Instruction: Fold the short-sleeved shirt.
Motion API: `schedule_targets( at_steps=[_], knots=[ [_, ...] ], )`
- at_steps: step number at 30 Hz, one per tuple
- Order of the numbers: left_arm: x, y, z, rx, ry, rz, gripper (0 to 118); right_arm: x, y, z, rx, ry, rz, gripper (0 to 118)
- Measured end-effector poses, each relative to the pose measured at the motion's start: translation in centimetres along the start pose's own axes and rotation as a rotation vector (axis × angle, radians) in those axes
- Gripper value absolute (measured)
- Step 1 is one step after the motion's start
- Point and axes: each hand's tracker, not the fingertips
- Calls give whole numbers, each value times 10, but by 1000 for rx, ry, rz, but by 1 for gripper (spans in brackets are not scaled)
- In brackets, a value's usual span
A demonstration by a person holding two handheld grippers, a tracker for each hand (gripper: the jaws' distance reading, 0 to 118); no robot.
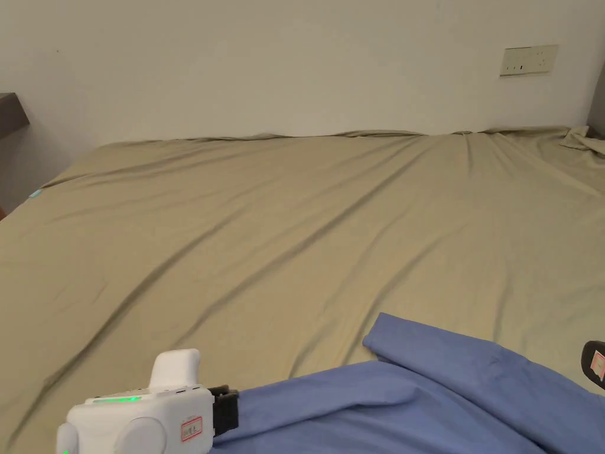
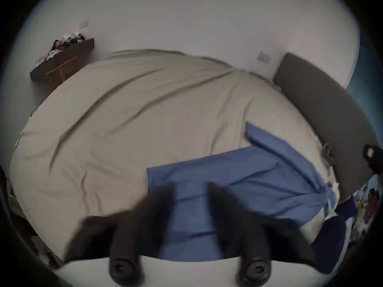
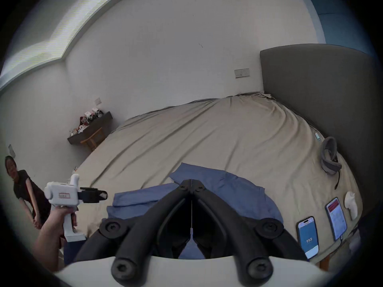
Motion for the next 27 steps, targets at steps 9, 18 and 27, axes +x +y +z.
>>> schedule_targets(
  at_steps=[9, 18, 27],
  knots=[
    [-22, -22, -112, -112, 130, -47, 108, 23, -6, -26, -161, -139, 71, 3],
    [-25, -13, -49, 32, 62, 105, 19, 108, -30, -84, -407, -231, -125, 3],
    [17, 31, 33, 171, -3, 10, 14, 157, -43, -66, -386, -344, -192, 3]
  ],
)
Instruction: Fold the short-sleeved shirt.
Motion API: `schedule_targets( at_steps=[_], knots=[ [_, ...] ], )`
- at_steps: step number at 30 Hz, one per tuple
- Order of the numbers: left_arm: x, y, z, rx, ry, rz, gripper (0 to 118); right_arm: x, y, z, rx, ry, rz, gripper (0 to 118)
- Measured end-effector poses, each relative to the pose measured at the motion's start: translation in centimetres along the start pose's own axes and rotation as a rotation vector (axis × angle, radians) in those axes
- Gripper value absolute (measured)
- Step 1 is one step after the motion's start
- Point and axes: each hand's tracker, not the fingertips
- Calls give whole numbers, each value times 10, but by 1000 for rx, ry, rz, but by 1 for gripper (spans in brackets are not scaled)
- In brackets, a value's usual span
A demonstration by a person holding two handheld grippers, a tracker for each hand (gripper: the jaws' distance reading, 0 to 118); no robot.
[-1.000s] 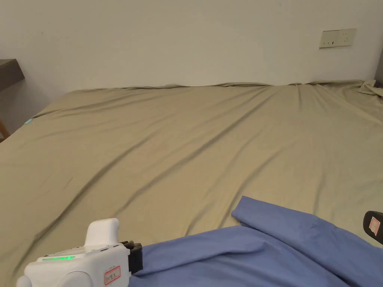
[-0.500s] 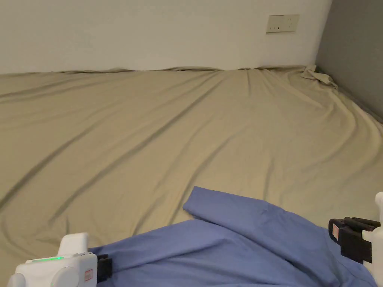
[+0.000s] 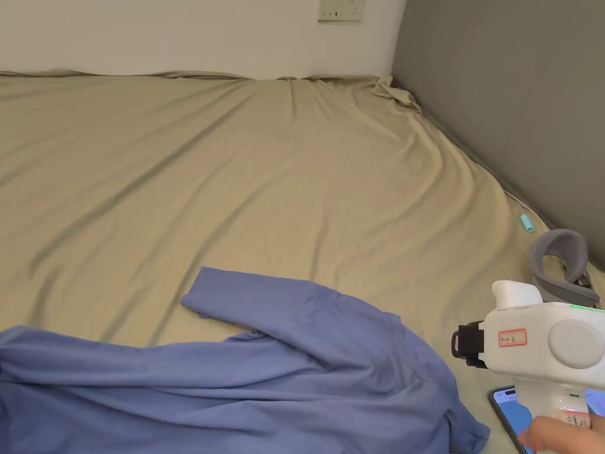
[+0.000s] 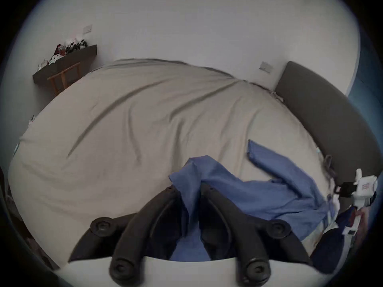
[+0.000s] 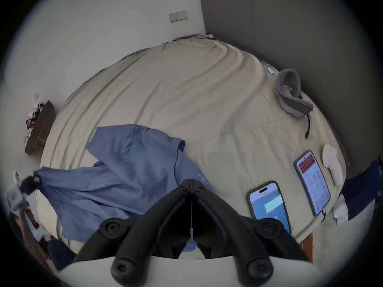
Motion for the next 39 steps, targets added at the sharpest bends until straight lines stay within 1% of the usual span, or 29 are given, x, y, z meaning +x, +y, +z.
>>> schedule_targets(
  at_steps=[1, 3, 4, 5, 6, 7, 9, 10, 11, 13, 14, 15, 16, 17, 18, 19, 20, 22, 23, 24, 25, 27, 29, 31, 32, 33, 36, 38, 39],
  knots=[
    [4, 9, 3, 13, -50, 29, 14, 0, -1, -2, -16, 8, 24, 3],
    [10, 15, 12, 24, -121, 76, 14, -2, -2, -11, -107, 23, 84, 3],
    [11, 18, 15, 28, -133, 82, 14, -6, -5, -17, -166, 35, 118, 14],
    [12, 20, 18, 23, -126, 75, 14, -9, -6, -23, -209, 27, 153, 47],
    [14, 20, 20, 22, -128, 72, 14, -12, -7, -31, -219, 29, 150, 98],
    [16, 20, 23, 20, -131, 68, 14, -13, -8, -40, -258, 19, 129, 118],
    [15, 19, 23, 14, -140, 75, 14, -15, -1, -38, -227, 97, 134, 117],
    [14, 17, 24, 6, -156, 98, 14, -15, 2, -43, -238, 116, 99, 117],
    [13, 16, 25, 3, -166, 115, 14, -14, 4, -49, -250, 84, 81, 117],
    [10, 14, 24, -2, -159, 127, 14, -9, 2, -69, -314, -22, 51, 115],
    [9, 13, 25, -6, -153, 131, 14, -6, 0, -79, -367, -53, 10, 108],
    [8, 13, 26, -8, -148, 132, 14, -2, -3, -86, -412, -43, -48, 89],
    [7, 12, 26, -10, -149, 136, 14, 1, -6, -91, -436, 1, -104, 50],
    [6, 11, 26, -12, -153, 144, 14, 4, -10, -94, -451, 72, -157, 35],
    [5, 10, 27, -16, -159, 154, 14, 6, -15, -95, -449, 138, -182, 30],
    [4, 10, 27, -18, -164, 160, 14, 8, -21, -94, -429, 163, -202, 27],
    [4, 9, 28, -21, -171, 166, 14, 11, -24, -88, -381, 163, -216, 24],
    [4, 7, 31, -19, -219, 197, 14, 17, -25, -67, -231, 244, -281, 13],
    [3, 6, 33, -15, -272, 251, 14, 14, -21, -51, -161, 245, -239, 12],
    [0, 7, 35, -6, -334, 314, 14, 8, -20, -33, -85, 285, -207, 11],
    [-1, 7, 37, 9, -426, 408, 14, 3, -17, -16, -41, 321, -166, 11],
    [-3, 18, 41, 48, -553, 535, 13, -16, -6, 17, 35, 340, -63, 11],
    [-3, 41, 50, 129, -570, 555, 13, -40, 13, 55, 141, 355, 62, 11],
    [-7, 71, 65, 249, -519, 535, 13, -62, 41, 90, 240, 349, 157, 11],
    [-9, 87, 75, 328, -486, 543, 13, -73, 59, 106, 284, 324, 181, 11],
    [-12, 101, 84, 387, -471, 569, 13, -81, 76, 120, 319, 301, 187, 11],
    [-32, 140, 109, 567, -498, 700, 13, -94, 132, 150, 393, 320, 140, 11],
    [-43, 167, 123, 641, -467, 712, 13, -105, 169, 163, 424, 288, 125, 11],
    [-48, 181, 126, 629, -448, 706, 13, -110, 187, 168, 435, 285, 114, 11]
  ],
)
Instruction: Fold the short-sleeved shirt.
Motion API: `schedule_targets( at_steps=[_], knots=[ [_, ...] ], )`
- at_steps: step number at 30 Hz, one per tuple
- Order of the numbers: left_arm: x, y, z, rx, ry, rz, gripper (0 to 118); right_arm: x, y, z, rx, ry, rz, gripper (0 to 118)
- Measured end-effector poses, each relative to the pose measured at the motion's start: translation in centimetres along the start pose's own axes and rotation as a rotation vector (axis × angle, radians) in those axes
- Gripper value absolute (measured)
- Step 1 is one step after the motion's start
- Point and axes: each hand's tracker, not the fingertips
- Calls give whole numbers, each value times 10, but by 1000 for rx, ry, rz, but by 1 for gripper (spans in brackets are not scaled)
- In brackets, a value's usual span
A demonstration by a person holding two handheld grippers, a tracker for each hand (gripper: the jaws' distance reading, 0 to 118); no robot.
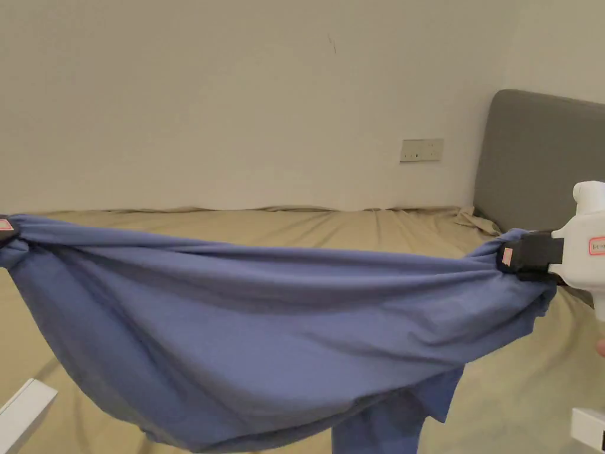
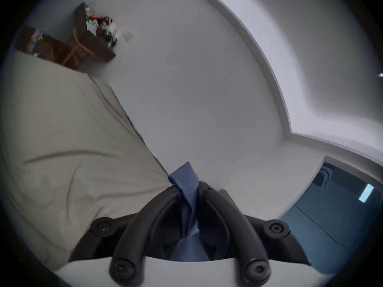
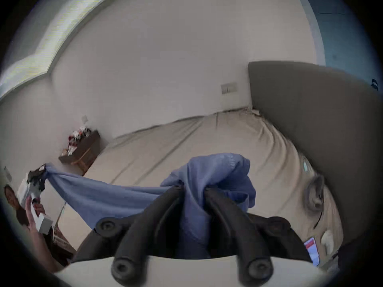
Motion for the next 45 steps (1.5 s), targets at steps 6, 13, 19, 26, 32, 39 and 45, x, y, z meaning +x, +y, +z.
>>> schedule_targets(
  at_steps=[6, 13, 19, 26, 32, 39, 45],
  knots=[
    [37, 50, -56, -9, 107, -201, 13, -24, 116, -69, -164, 22, -63, 11],
    [46, 72, -95, -28, 211, -356, 13, -52, 163, -96, -146, -18, -18, 11],
    [16, 58, -120, -82, 242, -385, 13, -50, 145, -134, -153, -31, 22, 11],
    [-91, -27, -126, -378, 472, -284, 13, -10, 27, -197, -263, -37, -4, 11],
    [-166, -100, -77, -558, 517, -187, 13, 33, -101, -196, -381, -29, -51, 11],
    [-193, -112, 3, -744, 521, -279, 13, 88, -211, -135, -650, 3, -89, 11],
    [-207, -120, 55, -839, 500, -203, 13, 103, -248, -94, -857, 55, -7, 11]
  ],
)
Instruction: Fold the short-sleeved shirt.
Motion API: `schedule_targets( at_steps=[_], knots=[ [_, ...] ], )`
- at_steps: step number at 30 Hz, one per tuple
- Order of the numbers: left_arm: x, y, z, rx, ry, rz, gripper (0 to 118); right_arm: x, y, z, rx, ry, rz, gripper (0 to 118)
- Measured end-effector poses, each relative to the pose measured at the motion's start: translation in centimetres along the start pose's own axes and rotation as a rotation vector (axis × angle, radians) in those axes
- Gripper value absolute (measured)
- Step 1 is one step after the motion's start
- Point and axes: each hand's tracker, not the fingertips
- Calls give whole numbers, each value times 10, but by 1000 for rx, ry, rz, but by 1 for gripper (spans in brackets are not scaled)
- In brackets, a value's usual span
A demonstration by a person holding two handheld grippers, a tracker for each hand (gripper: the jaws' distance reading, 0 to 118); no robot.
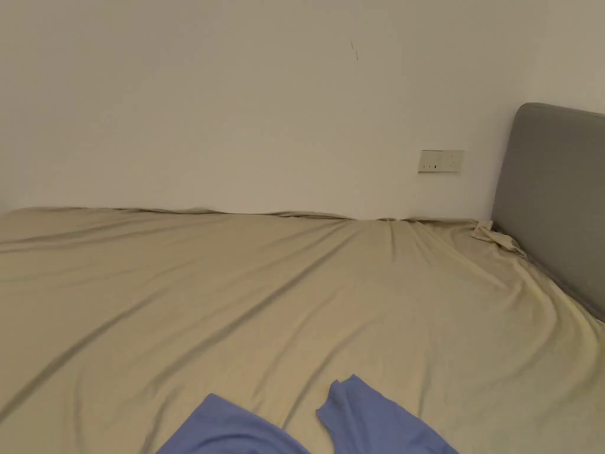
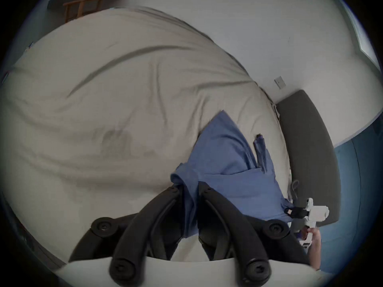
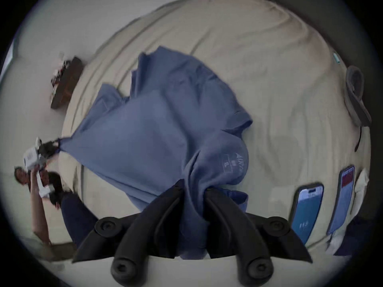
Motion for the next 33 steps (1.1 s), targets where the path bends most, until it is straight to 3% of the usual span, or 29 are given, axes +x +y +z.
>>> schedule_targets(
  at_steps=[3, 5, 7, 8, 9, 10, 11, 12, 13, 15, 16, 19, 23, 25, 27, 28, 29, 30, 31, 33],
  knots=[
    [-10, -20, -12, -111, 96, -86, 13, 2, -3, -13, -97, -55, 36, 11],
    [-19, -32, -27, -166, 152, -58, 13, 2, -1, -30, -147, -73, 39, 11],
    [-29, -39, -43, -221, 182, -16, 12, 6, 5, -46, -203, -93, -9, 12],
    [-34, -42, -51, -260, 215, -10, 12, 8, 5, -57, -244, -99, -17, 23],
    [-37, -46, -56, -270, 238, -28, 12, 7, 6, -64, -274, -126, 11, 46],
    [-39, -44, -57, -273, 207, 3, 13, 3, 3, -71, -286, -213, 60, 81],
    [-37, -40, -53, -241, 190, 53, 18, -1, 1, -74, -254, -269, 114, 96],
    [-34, -38, -51, -243, 209, 36, 30, -4, -3, -73, -241, -340, 167, 103],
    [-30, -40, -49, -223, 204, -4, 53, -5, -5, -70, -212, -353, 176, 103],
    [-17, -39, -37, -177, 177, -75, 114, -5, -3, -52, -173, -260, 115, 103],
    [-10, -39, -24, -133, 201, -100, 118, -7, -5, -37, -120, -219, 110, 103],
    [21, -44, 28, 123, 22, -95, 118, -21, -8, 26, 115, -159, 119, 103],
    [48, -61, 90, 300, -163, -62, 118, -52, -27, 105, 525, -75, 97, 103],
    [58, -77, 107, 340, -170, -90, 118, -72, -44, 128, 667, -76, 44, 101],
    [59, -97, 114, 349, -95, -116, 118, -89, -67, 137, 742, -53, 50, 96],
    [62, -107, 114, 366, -29, -139, 113, -104, -82, 137, 779, -36, 61, 71],
    [67, -117, 112, 351, 43, -169, 81, -114, -92, 135, 786, -50, 60, 33],
    [66, -120, 102, 332, 116, -207, 12, -121, -100, 130, 770, -89, 46, 3],
    [62, -127, 91, 328, 165, -199, 0, -127, -109, 125, 758, -85, 34, 3],
    [36, -119, 67, 229, 101, -209, 0, -135, -116, 116, 685, -13, 97, 3]
  ],
)
